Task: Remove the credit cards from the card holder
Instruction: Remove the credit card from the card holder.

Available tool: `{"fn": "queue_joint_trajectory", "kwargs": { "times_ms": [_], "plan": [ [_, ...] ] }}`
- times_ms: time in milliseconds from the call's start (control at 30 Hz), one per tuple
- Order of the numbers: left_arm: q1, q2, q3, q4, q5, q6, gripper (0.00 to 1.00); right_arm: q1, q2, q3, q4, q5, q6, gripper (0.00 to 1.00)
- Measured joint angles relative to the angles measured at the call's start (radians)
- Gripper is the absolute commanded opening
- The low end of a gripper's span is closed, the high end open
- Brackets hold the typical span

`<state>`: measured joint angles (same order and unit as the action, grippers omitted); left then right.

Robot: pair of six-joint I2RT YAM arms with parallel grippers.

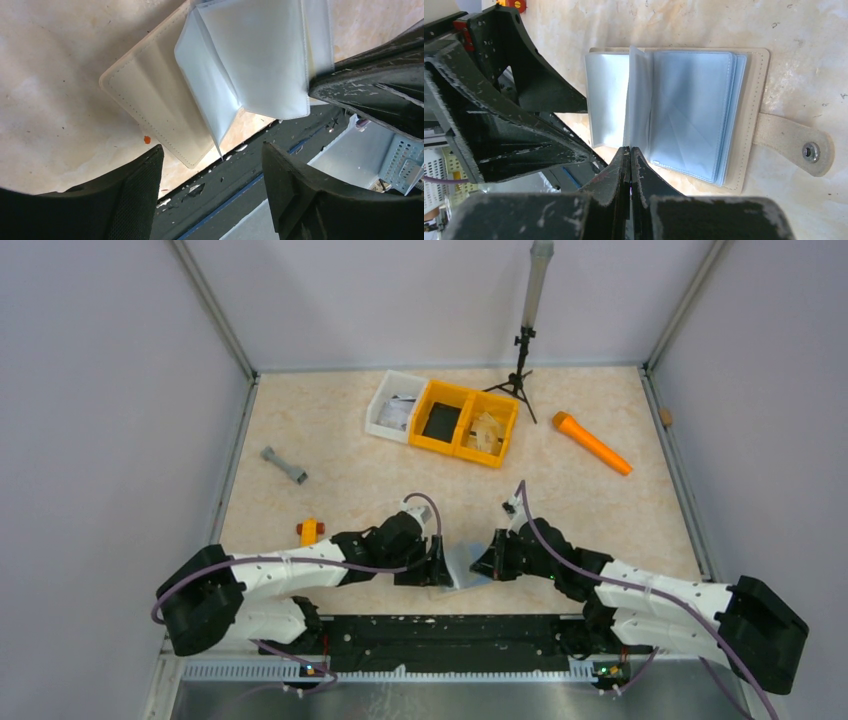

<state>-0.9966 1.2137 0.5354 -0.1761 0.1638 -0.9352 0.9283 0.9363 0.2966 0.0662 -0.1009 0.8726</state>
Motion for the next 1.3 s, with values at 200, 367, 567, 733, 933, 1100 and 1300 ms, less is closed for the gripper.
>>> {"fn": "queue_joint_trajectory", "kwargs": {
  "times_ms": [200, 367, 567, 733, 933, 1100, 1300],
  "plan": [
    [-0.017, 0.084, 0.029, 0.005, -0.016, 0.005, 0.85, 0.0, 0.01, 0.0, 0.003, 0.0, 0.015, 0.0],
    [-0.065, 0.13, 0.098, -0.048, -0.109, 0.019, 0.99, 0.0, 0.011, 0.0, 0.019, 0.002, 0.049, 0.0],
    [-0.092, 0.129, 0.109, -0.062, -0.179, 0.018, 0.99, 0.0, 0.014, 0.0, 0.022, 0.002, 0.074, 0.0],
    [-0.093, 0.128, 0.109, -0.052, -0.183, 0.021, 0.99, 0.0, 0.028, 0.0, 0.025, 0.002, 0.09, 0.0],
    [-0.105, 0.128, 0.109, -0.011, -0.152, 0.045, 0.99, 0.0, 0.048, 0.0, 0.026, 0.001, 0.098, 0.0],
    [-0.105, 0.128, 0.087, 0.054, -0.113, 0.045, 0.99, 0.0, 0.054, 0.0, 0.032, 0.001, 0.1, 0.0],
    [-0.105, 0.137, 0.087, 0.045, -0.119, 0.043, 0.88, 0.0, 0.054, 0.0, 0.039, -0.003, 0.101, 0.0]
  ]
}}
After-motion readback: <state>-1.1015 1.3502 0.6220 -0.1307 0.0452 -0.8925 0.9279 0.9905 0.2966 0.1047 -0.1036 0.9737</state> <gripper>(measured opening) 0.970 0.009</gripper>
